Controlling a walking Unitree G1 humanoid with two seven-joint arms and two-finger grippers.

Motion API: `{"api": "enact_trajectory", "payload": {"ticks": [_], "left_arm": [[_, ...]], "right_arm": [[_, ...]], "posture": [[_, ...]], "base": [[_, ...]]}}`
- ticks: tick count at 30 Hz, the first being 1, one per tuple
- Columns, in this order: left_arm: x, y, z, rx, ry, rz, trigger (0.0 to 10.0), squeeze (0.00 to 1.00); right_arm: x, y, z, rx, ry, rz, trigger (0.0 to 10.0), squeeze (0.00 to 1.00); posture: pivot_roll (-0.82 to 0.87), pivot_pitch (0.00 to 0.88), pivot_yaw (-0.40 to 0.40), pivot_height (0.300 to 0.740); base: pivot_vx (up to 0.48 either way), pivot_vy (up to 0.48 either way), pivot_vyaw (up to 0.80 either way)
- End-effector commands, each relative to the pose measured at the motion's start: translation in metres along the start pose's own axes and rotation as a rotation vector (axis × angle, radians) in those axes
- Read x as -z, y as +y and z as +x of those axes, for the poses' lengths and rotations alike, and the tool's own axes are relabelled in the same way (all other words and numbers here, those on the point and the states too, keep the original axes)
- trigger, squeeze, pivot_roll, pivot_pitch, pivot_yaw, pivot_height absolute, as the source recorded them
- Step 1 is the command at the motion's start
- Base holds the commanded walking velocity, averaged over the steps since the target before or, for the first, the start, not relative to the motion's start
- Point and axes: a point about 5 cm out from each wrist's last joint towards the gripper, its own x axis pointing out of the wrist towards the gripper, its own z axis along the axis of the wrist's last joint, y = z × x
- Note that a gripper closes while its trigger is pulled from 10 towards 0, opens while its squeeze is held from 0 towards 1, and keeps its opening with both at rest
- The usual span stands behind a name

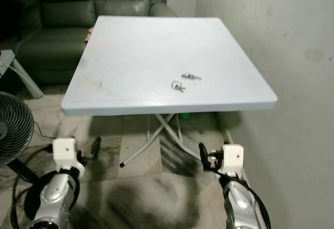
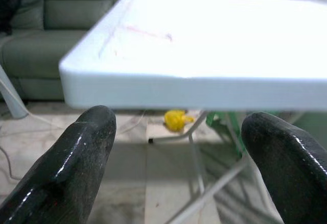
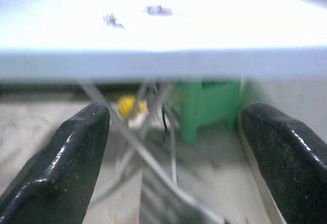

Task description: Hang keys on a hook

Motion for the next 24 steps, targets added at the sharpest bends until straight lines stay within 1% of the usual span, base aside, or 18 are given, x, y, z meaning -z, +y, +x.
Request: {"api": "enact_trajectory", "payload": {"ticks": [1, 2, 3, 5, 8, 10, 16, 18, 22, 24], "left_arm": [[-0.012, 0.0, 0.004, -0.028, -0.034, -0.039, 10.0, 0.0], [-0.02, -0.002, 0.007, -0.022, -0.055, -0.05, 10.0, 0.0], [-0.02, -0.002, 0.007, -0.022, -0.055, -0.05, 10.0, 0.0], [-0.035, -0.007, 0.01, -0.007, -0.106, -0.066, 10.0, 0.0], [-0.05, -0.01, 0.007, 0.0, -0.145, -0.083, 10.0, 0.0], [-0.055, -0.011, 0.004, 0.0, -0.15, -0.095, 10.0, 0.0], [-0.057, -0.011, 0.002, 0.005, -0.15, -0.093, 10.0, 0.0], [-0.052, -0.009, -0.003, 0.011, -0.112, -0.052, 10.0, 0.0], [-0.052, -0.01, -0.005, 0.026, -0.092, -0.03, 10.0, 0.0], [-0.054, -0.011, -0.006, 0.024, -0.058, -0.022, 10.0, 0.0]], "right_arm": [[-0.013, 0.009, 0.005, -0.024, -0.048, -0.007, 10.0, 0.0], [-0.02, 0.014, 0.009, -0.043, -0.073, -0.02, 10.0, 0.0], [-0.02, 0.014, 0.009, -0.043, -0.073, -0.02, 10.0, 0.0], [-0.033, 0.02, 0.012, -0.061, -0.116, -0.041, 10.0, 0.0], [-0.047, 0.022, 0.01, -0.057, -0.15, -0.032, 10.0, 0.0], [-0.05, 0.024, 0.007, -0.059, -0.157, -0.039, 10.0, 0.0], [-0.051, 0.026, 0.004, -0.066, -0.157, -0.046, 10.0, 0.0], [-0.044, 0.024, -0.001, -0.081, -0.117, -0.07, 10.0, 0.0], [-0.046, 0.022, -0.002, -0.08, -0.109, -0.072, 10.0, 0.0], [-0.049, 0.023, -0.002, -0.079, -0.095, -0.07, 10.0, 0.0]], "posture": [[0.01, 0.0, -0.014, 0.74], [0.01, 0.0, -0.014, 0.74], [0.01, 0.0, -0.014, 0.74], [0.01, 0.0, -0.014, 0.74], [0.01, 0.0, -0.013, 0.74], [0.01, 0.0, -0.012, 0.74], [0.01, 0.0, -0.014, 0.74], [0.02, 0.0, -0.015, 0.74], [0.02, 0.0, -0.018, 0.74], [0.02, 0.0, -0.018, 0.74]], "base": [[0.0, 0.0, 0.0], [0.0, 0.0, 0.0], [0.0, 0.0, 0.0], [0.0, 0.0, 0.0], [0.0, 0.0, 0.0], [0.0, 0.0, 0.0], [0.0, 0.0, 0.0], [0.0, 0.0, 0.0], [0.0, 0.0, 0.0], [0.0, 0.0, 0.0]]}}
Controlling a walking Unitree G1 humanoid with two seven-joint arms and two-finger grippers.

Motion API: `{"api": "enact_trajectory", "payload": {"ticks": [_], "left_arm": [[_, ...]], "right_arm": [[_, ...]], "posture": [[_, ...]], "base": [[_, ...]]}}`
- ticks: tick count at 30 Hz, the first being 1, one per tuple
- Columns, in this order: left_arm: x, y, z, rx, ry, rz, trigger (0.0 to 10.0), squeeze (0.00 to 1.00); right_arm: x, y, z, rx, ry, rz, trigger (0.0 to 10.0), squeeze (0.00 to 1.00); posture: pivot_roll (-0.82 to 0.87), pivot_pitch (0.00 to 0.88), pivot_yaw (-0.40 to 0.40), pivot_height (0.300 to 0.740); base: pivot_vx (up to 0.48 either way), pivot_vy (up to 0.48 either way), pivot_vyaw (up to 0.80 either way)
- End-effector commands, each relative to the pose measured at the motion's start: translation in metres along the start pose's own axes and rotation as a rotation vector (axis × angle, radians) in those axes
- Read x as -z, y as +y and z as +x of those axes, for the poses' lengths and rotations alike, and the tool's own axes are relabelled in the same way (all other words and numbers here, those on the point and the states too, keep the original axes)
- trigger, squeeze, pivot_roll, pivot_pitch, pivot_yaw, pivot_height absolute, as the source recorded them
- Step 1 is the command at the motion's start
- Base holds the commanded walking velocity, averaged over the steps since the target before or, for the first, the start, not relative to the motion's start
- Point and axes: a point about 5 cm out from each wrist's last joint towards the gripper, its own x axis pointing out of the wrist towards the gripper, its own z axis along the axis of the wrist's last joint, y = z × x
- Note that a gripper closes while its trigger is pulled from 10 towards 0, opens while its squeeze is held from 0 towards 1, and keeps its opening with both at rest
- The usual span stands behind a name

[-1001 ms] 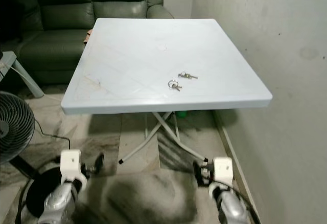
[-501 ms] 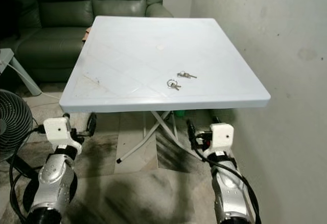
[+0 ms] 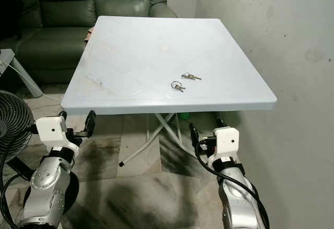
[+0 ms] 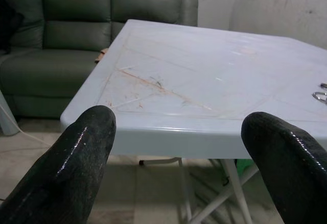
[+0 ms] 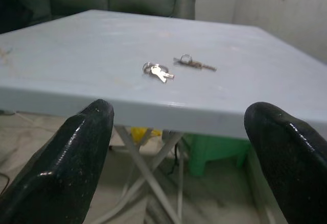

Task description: Hang keys on a hook

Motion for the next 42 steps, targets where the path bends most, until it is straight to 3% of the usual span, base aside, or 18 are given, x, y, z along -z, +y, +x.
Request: {"api": "enact_trajectory", "payload": {"ticks": [1, 11, 42], "left_arm": [[-0.004, -0.001, 0.001, 0.005, 0.011, 0.019, 10.0, 0.0], [-0.011, -0.004, 0.006, 0.017, 0.013, 0.031, 10.0, 0.0], [-0.013, -0.012, 0.005, 0.039, 0.028, 0.018, 10.0, 0.0]], "right_arm": [[-0.006, 0.002, 0.002, -0.011, -0.008, -0.001, 10.0, 0.0], [-0.01, 0.009, 0.005, -0.04, -0.014, 0.005, 10.0, 0.0], [-0.011, 0.014, 0.007, -0.085, 0.001, -0.015, 10.0, 0.0]], "posture": [[0.02, 0.0, -0.018, 0.74], [0.03, 0.0, -0.016, 0.74], [0.04, 0.0, -0.02, 0.74]], "base": [[0.0, 0.0, 0.0], [0.0, 0.0, 0.0], [0.276, 0.0, 0.0]]}}
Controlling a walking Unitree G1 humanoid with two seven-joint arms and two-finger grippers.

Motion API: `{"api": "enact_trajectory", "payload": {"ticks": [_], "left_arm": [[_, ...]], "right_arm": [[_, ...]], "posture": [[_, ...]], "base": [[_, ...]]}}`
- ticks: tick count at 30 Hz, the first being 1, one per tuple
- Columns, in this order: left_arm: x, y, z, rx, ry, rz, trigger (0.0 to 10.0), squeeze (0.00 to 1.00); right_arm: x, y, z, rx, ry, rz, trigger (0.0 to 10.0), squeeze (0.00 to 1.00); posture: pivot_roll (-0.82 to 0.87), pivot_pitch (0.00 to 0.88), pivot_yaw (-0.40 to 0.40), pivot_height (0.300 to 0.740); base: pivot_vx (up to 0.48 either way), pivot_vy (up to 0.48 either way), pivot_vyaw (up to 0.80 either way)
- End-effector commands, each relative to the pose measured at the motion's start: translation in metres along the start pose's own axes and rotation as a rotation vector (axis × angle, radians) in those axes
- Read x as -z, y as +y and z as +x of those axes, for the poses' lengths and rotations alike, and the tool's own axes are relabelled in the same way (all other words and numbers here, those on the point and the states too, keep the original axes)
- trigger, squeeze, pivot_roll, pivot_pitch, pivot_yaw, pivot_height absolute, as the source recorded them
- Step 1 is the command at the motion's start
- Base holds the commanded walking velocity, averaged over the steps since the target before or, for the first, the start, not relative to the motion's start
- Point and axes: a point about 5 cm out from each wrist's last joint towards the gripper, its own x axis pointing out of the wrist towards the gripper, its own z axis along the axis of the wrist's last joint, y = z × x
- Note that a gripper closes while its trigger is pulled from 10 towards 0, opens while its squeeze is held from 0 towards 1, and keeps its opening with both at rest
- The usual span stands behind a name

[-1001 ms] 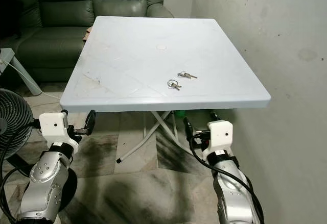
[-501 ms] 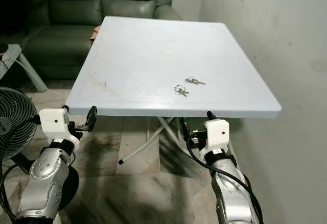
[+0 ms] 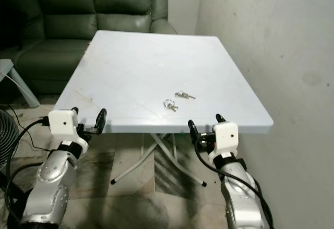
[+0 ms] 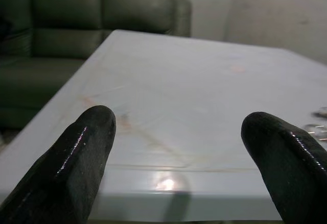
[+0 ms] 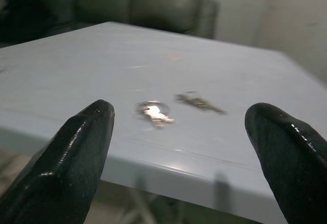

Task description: Hang keys on a hook

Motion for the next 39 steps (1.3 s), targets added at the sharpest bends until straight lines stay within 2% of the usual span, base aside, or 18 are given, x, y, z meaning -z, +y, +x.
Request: {"api": "enact_trajectory", "payload": {"ticks": [1, 11, 23, 24, 29, 39], "left_arm": [[-0.002, 0.0, 0.0, -0.005, -0.001, 0.001, 10.0, 0.0], [-0.002, -0.002, 0.0, -0.003, -0.002, -0.007, 10.0, 0.0], [-0.003, -0.003, -0.001, -0.006, -0.003, -0.007, 10.0, 0.0], [-0.002, -0.004, -0.001, -0.006, -0.003, -0.005, 10.0, 0.0], [-0.001, -0.006, 0.0, -0.007, 0.012, 0.022, 10.0, 0.0], [0.001, -0.013, -0.001, 0.033, 0.018, 0.012, 10.0, 0.0]], "right_arm": [[-0.005, -0.001, 0.003, -0.009, -0.015, -0.012, 10.0, 0.0], [-0.007, 0.0, 0.005, -0.029, -0.014, -0.049, 10.0, 0.0], [-0.006, 0.002, 0.006, -0.039, -0.01, -0.052, 10.0, 0.0], [-0.006, 0.001, 0.007, -0.028, -0.014, -0.025, 10.0, 0.0], [-0.007, -0.001, 0.008, -0.023, -0.012, -0.031, 10.0, 0.0], [-0.005, -0.009, 0.013, 0.047, 0.027, -0.087, 10.0, 0.0]], "posture": [[0.04, 0.0, -0.02, 0.74], [0.04, 0.0, -0.025, 0.74], [0.05, 0.0, -0.027, 0.74], [0.05, 0.0, -0.028, 0.74], [0.05, 0.0, -0.029, 0.74], [0.04, 0.0, -0.03, 0.74]], "base": [[0.251, 0.0, 0.0], [0.245, 0.0, 0.0], [0.242, 0.0, 0.8], [0.24, 0.0, 0.0], [0.048, 0.0, 0.0], [0.0, 0.0, 0.0]]}}
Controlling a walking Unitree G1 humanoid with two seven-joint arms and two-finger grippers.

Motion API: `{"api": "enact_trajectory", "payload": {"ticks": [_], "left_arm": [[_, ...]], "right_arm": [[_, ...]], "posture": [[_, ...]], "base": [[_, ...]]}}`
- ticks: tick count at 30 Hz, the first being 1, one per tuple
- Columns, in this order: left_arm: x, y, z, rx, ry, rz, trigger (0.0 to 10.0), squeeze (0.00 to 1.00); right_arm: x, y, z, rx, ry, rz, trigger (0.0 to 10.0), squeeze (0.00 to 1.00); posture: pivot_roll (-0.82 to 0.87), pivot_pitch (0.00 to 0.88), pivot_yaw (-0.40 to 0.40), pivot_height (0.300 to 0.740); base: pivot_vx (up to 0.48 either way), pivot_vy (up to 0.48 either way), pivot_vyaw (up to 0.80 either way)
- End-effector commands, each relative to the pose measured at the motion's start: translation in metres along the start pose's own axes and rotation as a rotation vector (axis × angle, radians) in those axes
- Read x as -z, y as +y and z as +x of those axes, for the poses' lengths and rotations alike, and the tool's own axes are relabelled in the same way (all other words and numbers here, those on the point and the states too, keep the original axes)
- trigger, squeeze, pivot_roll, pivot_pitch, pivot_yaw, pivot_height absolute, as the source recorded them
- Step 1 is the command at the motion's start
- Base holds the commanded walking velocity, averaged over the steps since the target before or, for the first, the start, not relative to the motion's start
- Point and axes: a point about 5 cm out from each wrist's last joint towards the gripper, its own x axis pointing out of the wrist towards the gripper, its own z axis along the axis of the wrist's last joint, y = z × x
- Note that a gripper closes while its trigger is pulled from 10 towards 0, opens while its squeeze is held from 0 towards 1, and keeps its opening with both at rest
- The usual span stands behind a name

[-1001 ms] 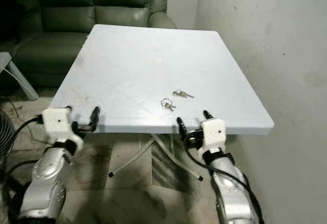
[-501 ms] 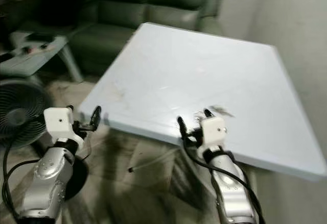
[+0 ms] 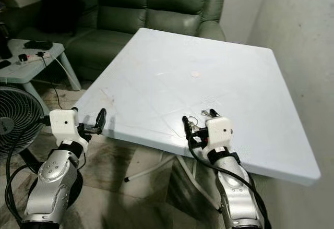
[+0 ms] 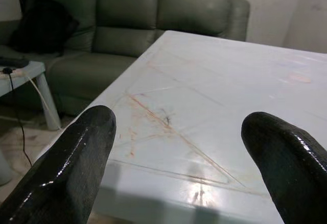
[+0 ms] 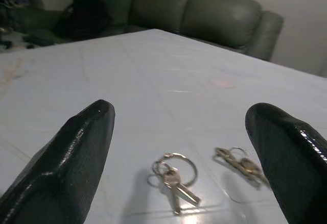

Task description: Hang keys on a hook

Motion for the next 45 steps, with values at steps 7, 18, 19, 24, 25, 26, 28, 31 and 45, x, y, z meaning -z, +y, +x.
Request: {"api": "enact_trajectory", "payload": {"ticks": [7, 18, 19, 24, 25, 26, 28, 31, 45], "left_arm": [[0.002, -0.005, -0.003, 0.041, 0.01, 0.027, 10.0, 0.0], [0.0, -0.015, -0.004, 0.106, -0.002, 0.031, 10.0, 0.0], [0.0, -0.019, -0.005, 0.125, -0.004, 0.034, 10.0, 0.0], [-0.001, -0.036, -0.007, 0.219, -0.011, 0.051, 10.0, 0.0], [-0.002, -0.04, -0.008, 0.247, -0.012, 0.057, 10.0, 0.0], [-0.003, -0.043, -0.008, 0.265, -0.014, 0.057, 10.0, 0.0], [-0.004, -0.048, -0.009, 0.291, -0.014, 0.06, 10.0, 0.0], [-0.003, -0.054, -0.012, 0.315, -0.01, 0.063, 10.0, 0.0], [-0.003, -0.067, -0.023, 0.329, 0.007, 0.03, 10.0, 0.0]], "right_arm": [[0.003, -0.013, 0.007, 0.076, 0.061, -0.055, 10.0, 0.0], [0.001, -0.013, 0.015, 0.02, 0.084, -0.045, 10.0, 0.0], [0.0, -0.014, 0.016, 0.004, 0.084, -0.05, 10.0, 0.0], [-0.004, -0.02, 0.026, -0.071, 0.086, -0.009, 10.0, 0.0], [-0.005, -0.022, 0.03, -0.085, 0.085, -0.008, 10.0, 0.0], [-0.007, -0.023, 0.032, -0.095, 0.082, -0.014, 10.0, 0.0], [-0.01, -0.025, 0.038, -0.12, 0.081, -0.003, 10.0, 0.0], [-0.016, -0.025, 0.046, -0.207, 0.068, -0.019, 10.0, 0.0], [-0.012, -0.046, 0.06, -0.392, 0.185, -0.105, 10.0, 0.0]], "posture": [[0.04, 0.0, -0.036, 0.74], [0.05, 0.0, -0.041, 0.74], [0.05, 0.0, -0.042, 0.74], [0.06, 0.0, -0.048, 0.74], [0.06, 0.0, -0.047, 0.74], [0.06, 0.0, -0.048, 0.74], [0.06, 0.0, -0.047, 0.74], [0.06, 0.0, -0.048, 0.74], [0.07, 0.021, -0.068, 0.74]], "base": [[0.0, 0.0, 0.0], [0.0, 0.0, 0.0], [0.0, 0.0, 0.0], [0.0, 0.0, 0.0], [0.0, 0.0, 0.0], [0.0, 0.0, 0.0], [0.0, 0.0, 0.0], [0.0, 0.0, 0.0], [0.0, 0.0, 0.0]]}}
